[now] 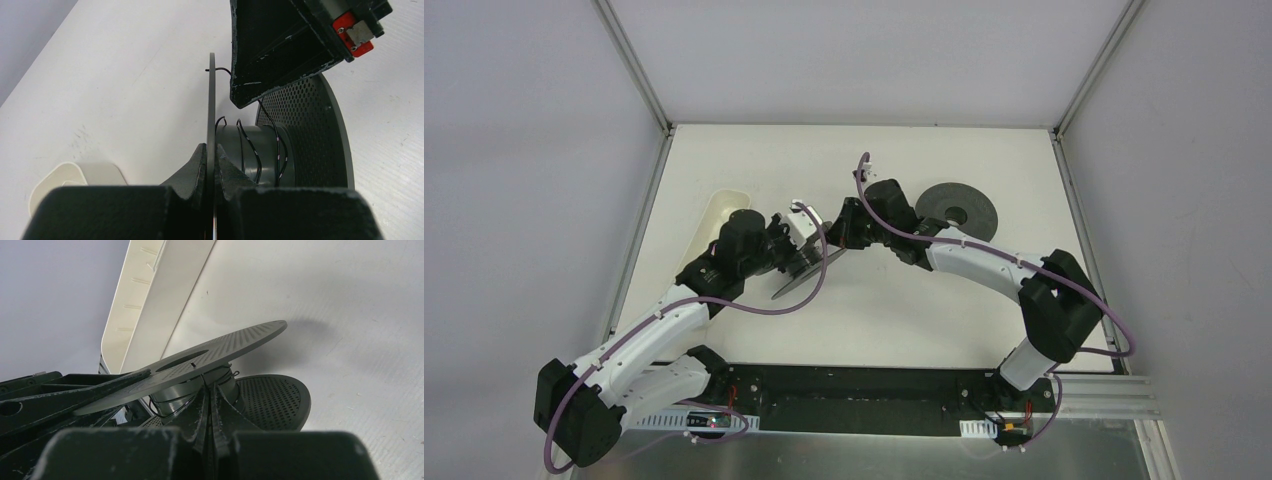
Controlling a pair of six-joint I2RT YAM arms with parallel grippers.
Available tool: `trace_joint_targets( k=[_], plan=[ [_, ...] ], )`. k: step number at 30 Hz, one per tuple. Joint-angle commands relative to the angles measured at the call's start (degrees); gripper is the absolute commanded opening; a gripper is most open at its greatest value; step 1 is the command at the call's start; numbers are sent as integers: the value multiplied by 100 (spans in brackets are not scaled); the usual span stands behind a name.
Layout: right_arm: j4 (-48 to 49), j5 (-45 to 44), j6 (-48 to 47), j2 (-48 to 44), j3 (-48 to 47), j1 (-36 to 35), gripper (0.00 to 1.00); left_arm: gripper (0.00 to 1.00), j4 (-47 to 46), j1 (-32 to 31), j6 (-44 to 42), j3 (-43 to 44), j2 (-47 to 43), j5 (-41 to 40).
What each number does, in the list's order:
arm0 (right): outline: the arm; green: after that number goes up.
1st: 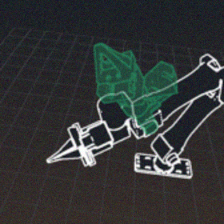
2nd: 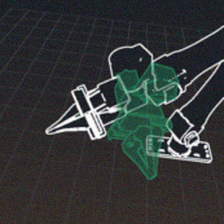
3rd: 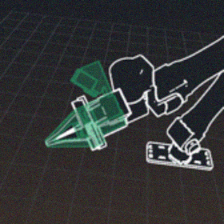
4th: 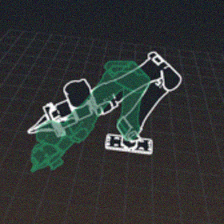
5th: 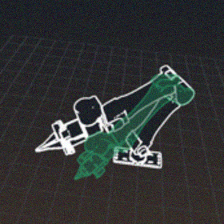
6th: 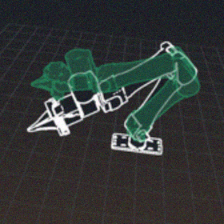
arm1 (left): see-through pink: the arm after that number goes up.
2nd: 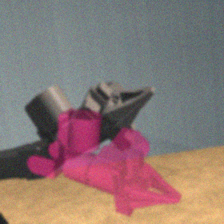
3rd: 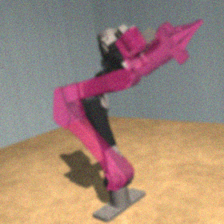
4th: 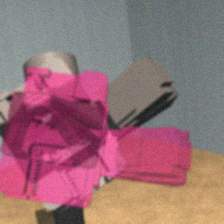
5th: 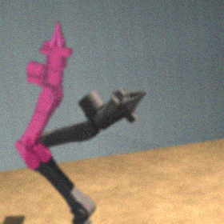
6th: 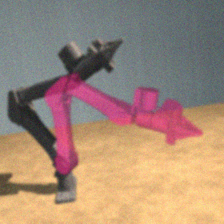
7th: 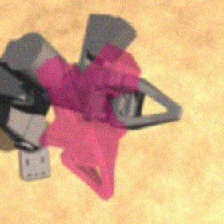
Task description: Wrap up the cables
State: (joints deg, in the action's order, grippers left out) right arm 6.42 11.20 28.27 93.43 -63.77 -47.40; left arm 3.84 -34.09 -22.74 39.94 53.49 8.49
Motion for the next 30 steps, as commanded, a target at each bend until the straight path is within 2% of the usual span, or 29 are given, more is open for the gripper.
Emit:
trace_joint_targets(
  k=[1,13,30],
  plan=[
    [144,-78,50,-31,-113,-57,0,0,-681,-19,107,104,-234,279],
    [235,-161,47,-18,-218,-50,0,0,-708,-19,120,72,-213,652],
    [475,-367,117,-283,74,-46,0,0,-603,-18,-6,92,10,197]
  ],
)
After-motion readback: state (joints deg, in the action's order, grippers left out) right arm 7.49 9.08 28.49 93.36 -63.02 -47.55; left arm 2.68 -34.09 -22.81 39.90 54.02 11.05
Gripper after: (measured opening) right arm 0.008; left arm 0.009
